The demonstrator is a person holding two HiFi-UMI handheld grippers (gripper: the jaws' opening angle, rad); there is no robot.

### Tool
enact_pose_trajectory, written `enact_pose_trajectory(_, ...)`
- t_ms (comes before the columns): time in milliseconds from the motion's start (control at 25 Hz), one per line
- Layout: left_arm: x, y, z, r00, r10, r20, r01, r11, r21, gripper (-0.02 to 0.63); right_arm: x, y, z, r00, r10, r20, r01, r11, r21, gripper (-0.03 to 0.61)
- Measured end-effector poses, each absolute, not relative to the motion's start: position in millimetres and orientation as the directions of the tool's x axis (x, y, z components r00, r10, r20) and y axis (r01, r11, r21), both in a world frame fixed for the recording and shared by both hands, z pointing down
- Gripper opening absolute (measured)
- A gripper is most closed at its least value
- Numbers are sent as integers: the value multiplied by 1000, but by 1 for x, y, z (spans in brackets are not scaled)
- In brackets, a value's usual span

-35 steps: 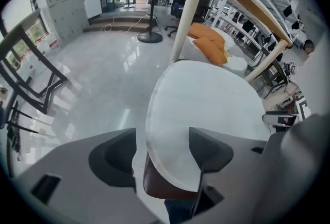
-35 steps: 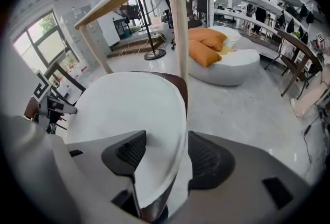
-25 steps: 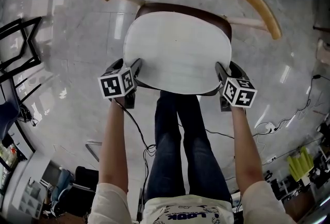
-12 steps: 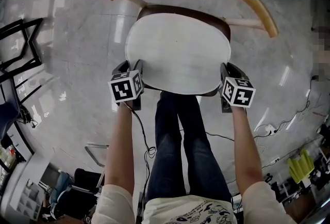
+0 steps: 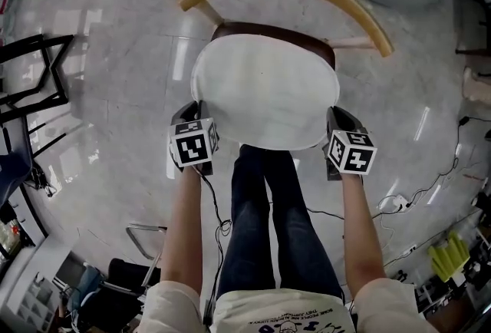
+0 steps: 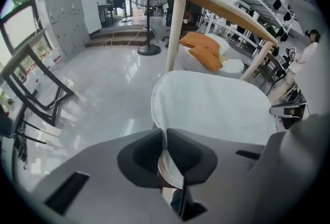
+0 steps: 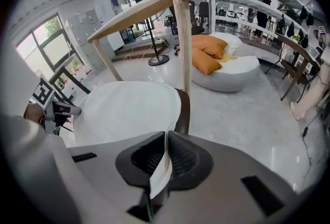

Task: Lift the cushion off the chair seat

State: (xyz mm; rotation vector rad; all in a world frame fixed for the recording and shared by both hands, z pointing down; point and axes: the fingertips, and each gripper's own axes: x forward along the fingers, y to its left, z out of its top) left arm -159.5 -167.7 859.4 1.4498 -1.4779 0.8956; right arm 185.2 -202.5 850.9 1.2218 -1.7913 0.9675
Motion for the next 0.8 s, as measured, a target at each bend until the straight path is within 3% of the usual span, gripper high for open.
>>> enact_pose_trajectory(320, -167, -150, 777, 28, -461, 887, -992, 93, 80, 43, 177, -201, 768, -284, -463, 840, -948, 269, -173, 35)
enact_pose_trajectory(800, -190, -130, 602, -29, -627, 778, -973, 197, 122, 43, 150, -209, 577, -328, -631, 703, -933, 331, -139, 38)
